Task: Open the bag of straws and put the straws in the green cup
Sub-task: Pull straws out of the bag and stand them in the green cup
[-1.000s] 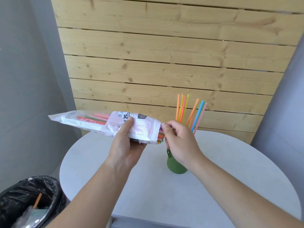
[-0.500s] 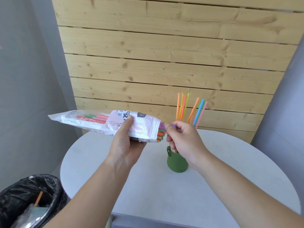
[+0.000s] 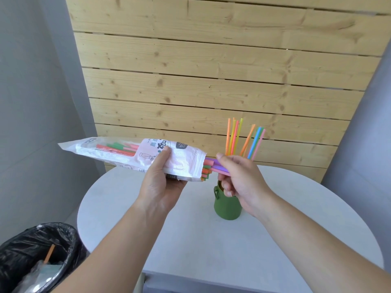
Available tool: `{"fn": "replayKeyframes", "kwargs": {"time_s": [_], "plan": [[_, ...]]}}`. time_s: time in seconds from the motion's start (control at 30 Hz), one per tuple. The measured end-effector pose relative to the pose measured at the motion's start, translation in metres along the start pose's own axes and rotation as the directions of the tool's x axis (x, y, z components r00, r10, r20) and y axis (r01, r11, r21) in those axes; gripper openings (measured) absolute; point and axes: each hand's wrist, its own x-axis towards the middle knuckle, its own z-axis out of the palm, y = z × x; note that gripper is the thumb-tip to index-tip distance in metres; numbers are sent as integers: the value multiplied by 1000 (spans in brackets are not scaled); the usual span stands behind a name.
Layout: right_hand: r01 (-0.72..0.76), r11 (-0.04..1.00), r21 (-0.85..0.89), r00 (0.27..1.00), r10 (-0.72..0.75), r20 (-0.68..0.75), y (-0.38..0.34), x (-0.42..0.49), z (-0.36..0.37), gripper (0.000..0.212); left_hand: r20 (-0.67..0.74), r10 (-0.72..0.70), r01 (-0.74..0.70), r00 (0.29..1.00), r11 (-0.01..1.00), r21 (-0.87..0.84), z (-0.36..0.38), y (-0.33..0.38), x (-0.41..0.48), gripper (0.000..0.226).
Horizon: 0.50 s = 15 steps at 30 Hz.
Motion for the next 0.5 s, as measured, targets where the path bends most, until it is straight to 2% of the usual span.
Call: {"fn": "replayKeyframes", "kwargs": {"time_s": [0.1,0.33,0.5], "plan": [[-20,1000,-14,1000,20,16,0,-1,1,35,20,16,-16,1000,1000,23,0,0,0,13],[-24,998,58,999,23,23,3,-1,0,17,23,26,-27,999,999,37,0,0,-1,13],[-51,997,63,998,50,28,-1,0,-7,25,-5,16,-16,1000,1000,4,-3,3,1,13]]}}
